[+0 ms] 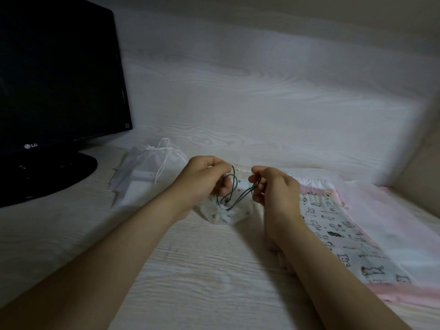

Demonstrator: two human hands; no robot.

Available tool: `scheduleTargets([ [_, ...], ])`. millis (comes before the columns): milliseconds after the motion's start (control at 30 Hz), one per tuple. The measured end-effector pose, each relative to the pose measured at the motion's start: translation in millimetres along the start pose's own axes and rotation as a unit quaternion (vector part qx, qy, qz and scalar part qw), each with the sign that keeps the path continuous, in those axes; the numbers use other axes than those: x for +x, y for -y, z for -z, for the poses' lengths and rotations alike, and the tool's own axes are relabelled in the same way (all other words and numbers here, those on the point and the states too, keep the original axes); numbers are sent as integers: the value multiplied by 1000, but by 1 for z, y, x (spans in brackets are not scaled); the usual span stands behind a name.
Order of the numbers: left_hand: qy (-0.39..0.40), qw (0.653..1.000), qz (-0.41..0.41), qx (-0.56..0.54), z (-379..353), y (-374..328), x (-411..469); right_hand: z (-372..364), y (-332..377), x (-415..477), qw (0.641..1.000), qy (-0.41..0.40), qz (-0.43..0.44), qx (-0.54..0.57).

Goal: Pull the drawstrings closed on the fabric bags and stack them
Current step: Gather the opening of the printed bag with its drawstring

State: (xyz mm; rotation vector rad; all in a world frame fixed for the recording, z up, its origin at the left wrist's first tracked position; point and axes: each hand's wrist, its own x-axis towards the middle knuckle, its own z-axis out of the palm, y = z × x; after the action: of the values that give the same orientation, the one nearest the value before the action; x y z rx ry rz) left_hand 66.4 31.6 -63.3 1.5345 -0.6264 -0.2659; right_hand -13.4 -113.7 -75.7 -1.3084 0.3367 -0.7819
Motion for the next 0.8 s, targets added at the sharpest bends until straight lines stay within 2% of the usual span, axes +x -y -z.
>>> scheduleTargets([
  [67,5,1000,18,6,0,2,1,-2,4,-4,998,28,51,3],
  [167,23,998,48,-15,2,3,1,-4,9,-10,994,70,84,0],
  [333,48,995,66,-65,3,-1,2,-3,11,-10,991,108,77,33],
  [500,109,992,39,-41,5,-2,-2,0,9,-5,988,136,68,41],
  [667,156,987,28,37,6,0,-5,0,9,-2,984,116,124,-49],
  [800,178,983,17,41,6,3,-6,0,6,-3,982,156,65,-87],
])
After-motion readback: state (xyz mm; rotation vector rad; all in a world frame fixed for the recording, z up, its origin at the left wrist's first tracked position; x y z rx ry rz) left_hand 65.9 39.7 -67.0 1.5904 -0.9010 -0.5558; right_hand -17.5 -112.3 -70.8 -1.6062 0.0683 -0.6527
